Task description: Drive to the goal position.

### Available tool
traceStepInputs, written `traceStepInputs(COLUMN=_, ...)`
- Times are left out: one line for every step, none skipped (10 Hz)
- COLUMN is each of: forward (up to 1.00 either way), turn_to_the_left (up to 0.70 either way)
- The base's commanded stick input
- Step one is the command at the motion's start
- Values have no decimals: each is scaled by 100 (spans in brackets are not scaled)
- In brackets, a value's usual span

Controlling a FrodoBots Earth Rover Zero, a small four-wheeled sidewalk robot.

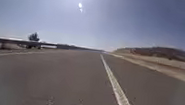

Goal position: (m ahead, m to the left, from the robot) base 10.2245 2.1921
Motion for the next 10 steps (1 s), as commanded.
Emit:
traceStepInputs(forward=100, turn_to_the_left=0)
traceStepInputs(forward=100, turn_to_the_left=0)
traceStepInputs(forward=100, turn_to_the_left=0)
traceStepInputs(forward=100, turn_to_the_left=0)
traceStepInputs(forward=100, turn_to_the_left=0)
traceStepInputs(forward=100, turn_to_the_left=0)
traceStepInputs(forward=100, turn_to_the_left=0)
traceStepInputs(forward=100, turn_to_the_left=0)
traceStepInputs(forward=100, turn_to_the_left=0)
traceStepInputs(forward=100, turn_to_the_left=0)
